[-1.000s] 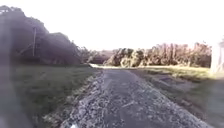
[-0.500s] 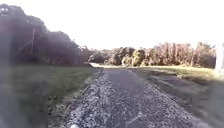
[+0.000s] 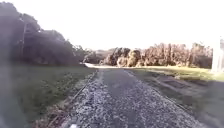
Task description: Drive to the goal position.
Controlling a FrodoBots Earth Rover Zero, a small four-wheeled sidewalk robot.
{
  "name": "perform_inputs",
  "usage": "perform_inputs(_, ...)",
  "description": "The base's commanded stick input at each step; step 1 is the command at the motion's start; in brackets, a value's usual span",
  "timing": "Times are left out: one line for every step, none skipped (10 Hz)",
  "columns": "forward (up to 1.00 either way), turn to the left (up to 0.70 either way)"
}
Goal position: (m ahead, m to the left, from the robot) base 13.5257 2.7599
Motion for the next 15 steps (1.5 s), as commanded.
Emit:
perform_inputs(0.7, 0.0)
perform_inputs(0.7, 0.0)
perform_inputs(0.7, 0.0)
perform_inputs(0.7, 0.0)
perform_inputs(0.7, 0.0)
perform_inputs(0.7, 0.0)
perform_inputs(0.7, -0.04)
perform_inputs(0.7, -0.21)
perform_inputs(0.7, -0.31)
perform_inputs(0.7, -0.35)
perform_inputs(0.7, 0.0)
perform_inputs(0.7, 0.0)
perform_inputs(0.7, 0.0)
perform_inputs(0.7, 0.0)
perform_inputs(0.7, 0.0)
